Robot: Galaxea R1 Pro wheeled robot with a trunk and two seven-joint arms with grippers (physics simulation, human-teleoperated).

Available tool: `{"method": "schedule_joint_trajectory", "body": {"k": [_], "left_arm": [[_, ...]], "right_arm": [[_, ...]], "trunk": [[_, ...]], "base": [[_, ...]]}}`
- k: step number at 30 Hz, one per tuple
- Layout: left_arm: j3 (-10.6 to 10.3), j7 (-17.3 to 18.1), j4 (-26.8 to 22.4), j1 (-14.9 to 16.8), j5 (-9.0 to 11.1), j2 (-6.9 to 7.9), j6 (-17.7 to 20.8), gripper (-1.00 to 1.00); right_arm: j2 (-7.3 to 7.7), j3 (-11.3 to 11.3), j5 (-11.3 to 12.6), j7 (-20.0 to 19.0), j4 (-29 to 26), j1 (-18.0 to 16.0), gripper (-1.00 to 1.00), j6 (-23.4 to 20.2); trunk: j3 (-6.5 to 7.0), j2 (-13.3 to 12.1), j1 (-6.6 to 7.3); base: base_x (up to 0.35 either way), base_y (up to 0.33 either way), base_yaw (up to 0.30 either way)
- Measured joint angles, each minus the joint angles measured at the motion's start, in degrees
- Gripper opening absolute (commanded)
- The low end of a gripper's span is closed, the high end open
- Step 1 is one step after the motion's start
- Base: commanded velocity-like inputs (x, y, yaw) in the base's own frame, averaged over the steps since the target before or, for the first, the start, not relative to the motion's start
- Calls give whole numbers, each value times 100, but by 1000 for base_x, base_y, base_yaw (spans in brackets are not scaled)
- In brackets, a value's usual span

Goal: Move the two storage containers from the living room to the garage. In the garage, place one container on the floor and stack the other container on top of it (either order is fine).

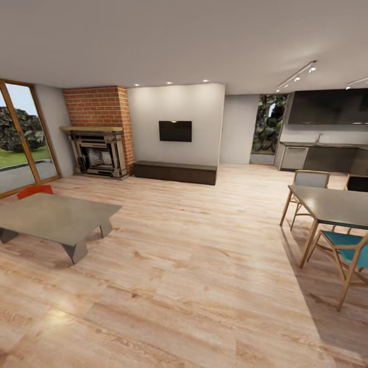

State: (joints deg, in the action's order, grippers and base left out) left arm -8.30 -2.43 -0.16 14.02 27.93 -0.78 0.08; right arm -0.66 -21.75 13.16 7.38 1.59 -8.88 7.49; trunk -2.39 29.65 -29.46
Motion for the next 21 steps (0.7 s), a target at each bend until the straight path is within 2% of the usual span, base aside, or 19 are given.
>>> {"method": "schedule_joint_trajectory", "body": {"k": [21], "left_arm": [[0, 0, 0, 0, -2, 0, 13, 100]], "right_arm": [[0, 5, 5, 1, 0, 0, 100, -4]], "trunk": [[0, 0, 0]], "base": [[322, 0, 0]]}}
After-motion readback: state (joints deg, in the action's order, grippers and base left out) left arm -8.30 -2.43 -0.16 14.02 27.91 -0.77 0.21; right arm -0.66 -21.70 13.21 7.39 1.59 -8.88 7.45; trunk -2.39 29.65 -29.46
